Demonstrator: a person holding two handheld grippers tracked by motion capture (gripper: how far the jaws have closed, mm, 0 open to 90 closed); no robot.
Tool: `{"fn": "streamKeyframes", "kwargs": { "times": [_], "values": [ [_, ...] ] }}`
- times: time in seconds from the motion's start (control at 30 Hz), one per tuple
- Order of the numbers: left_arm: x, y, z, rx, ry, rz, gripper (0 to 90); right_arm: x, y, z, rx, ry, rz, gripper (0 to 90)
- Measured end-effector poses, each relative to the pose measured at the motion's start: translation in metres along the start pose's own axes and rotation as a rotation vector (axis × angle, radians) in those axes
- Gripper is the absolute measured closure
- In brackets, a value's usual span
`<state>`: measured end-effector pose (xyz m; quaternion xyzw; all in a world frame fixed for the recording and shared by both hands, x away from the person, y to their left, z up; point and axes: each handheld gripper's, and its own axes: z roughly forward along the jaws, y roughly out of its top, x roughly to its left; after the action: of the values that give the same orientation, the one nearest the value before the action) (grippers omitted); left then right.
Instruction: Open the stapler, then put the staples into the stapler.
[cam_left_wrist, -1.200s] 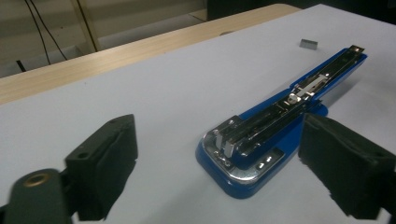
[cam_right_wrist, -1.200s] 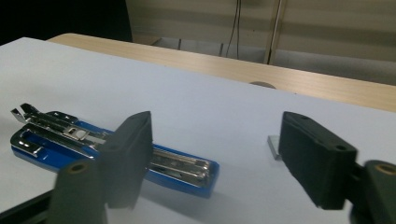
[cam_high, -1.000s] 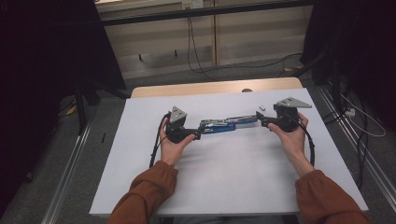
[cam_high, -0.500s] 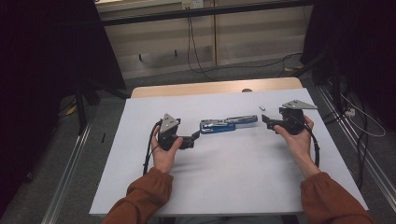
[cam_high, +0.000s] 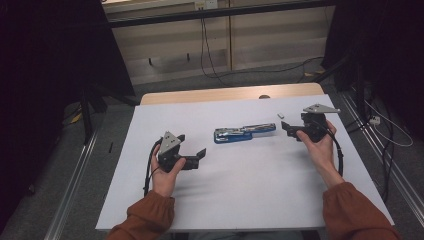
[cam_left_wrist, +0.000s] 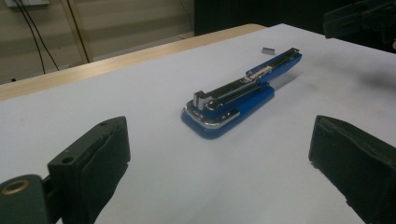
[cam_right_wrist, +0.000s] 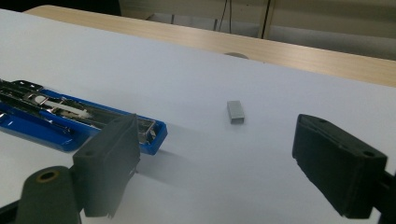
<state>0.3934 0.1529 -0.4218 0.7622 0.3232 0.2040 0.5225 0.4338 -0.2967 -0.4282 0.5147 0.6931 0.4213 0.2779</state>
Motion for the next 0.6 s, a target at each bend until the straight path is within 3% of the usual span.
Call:
{"fn": "streamKeyframes", "kwargs": {
  "times": [0.23,0.47,0.53,0.6],
  "values": [
    [-0.004,-0.003,-0.006,-0.001,0.0,0.005,5.5,-0.002,0.002,0.005,0.026,0.013,-0.005,16.4],
    [-0.002,-0.004,-0.005,0.009,0.001,-0.003,5.5,-0.008,0.016,0.012,0.052,0.022,-0.011,14.4],
    [-0.001,-0.005,-0.004,0.013,0.0,-0.003,5.5,-0.01,0.02,0.014,0.037,-0.022,-0.029,14.1],
    [0.0,-0.006,-0.004,0.015,-0.001,-0.001,5.5,-0.012,0.025,0.017,0.06,0.013,-0.027,13.4]
  ]
}}
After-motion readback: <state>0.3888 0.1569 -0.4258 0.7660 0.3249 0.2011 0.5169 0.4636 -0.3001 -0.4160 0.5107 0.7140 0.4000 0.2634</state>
